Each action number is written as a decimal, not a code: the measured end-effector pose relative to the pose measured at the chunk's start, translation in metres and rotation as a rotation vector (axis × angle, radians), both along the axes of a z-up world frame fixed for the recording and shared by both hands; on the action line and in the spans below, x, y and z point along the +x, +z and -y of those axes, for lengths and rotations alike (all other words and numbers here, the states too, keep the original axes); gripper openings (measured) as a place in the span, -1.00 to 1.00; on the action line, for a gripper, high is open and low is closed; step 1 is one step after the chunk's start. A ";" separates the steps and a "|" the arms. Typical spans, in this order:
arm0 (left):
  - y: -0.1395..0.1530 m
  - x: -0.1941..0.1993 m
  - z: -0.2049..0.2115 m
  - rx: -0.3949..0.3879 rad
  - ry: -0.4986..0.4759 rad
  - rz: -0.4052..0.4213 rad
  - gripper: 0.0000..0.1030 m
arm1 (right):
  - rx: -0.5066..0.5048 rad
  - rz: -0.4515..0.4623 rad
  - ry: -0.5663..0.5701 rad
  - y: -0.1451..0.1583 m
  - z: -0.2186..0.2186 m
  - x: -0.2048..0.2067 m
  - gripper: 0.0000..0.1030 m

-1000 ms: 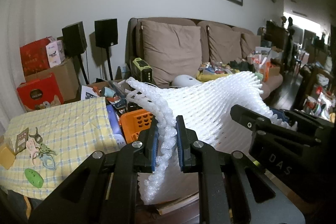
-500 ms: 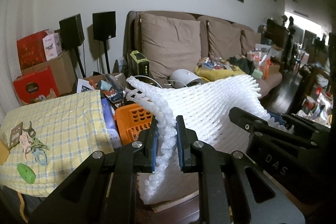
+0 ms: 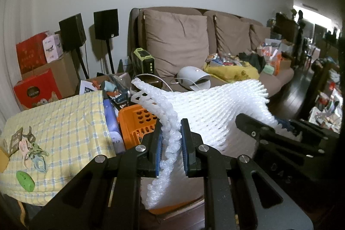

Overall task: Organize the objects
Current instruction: 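Lower the foam net stack with both tools over the orange basket, then carry the white foam net stack with both tools into the basket opening, then lower the foam net stack with both tools down into the orange basket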

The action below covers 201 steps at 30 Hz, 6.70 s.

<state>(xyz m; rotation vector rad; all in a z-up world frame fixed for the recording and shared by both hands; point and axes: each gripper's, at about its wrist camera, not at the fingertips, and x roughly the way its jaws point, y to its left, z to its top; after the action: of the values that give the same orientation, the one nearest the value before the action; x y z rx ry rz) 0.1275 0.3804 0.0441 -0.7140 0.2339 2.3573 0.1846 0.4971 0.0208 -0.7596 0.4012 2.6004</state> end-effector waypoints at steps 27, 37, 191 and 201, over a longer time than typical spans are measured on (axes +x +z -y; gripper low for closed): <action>-0.058 -0.016 -0.007 0.060 -0.099 -0.018 -0.72 | 0.141 -0.178 -0.144 -0.051 0.012 0.011 -0.32; -0.064 -0.024 -0.014 0.039 -0.074 0.007 -0.73 | 0.170 -0.124 -0.142 -0.056 0.013 -0.001 -0.32; -0.137 -0.026 -0.078 -0.066 -0.056 0.231 -0.72 | 0.171 0.275 -0.149 -0.115 -0.063 -0.022 -0.26; -0.144 -0.024 -0.070 -0.063 -0.048 0.238 -0.71 | 0.148 0.274 -0.134 -0.115 -0.060 -0.023 -0.26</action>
<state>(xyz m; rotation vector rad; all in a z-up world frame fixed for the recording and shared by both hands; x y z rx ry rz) 0.1039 0.4507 -0.0996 -0.9997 0.2195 2.2038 0.1620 0.5574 -0.0940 -0.9836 0.1693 2.3298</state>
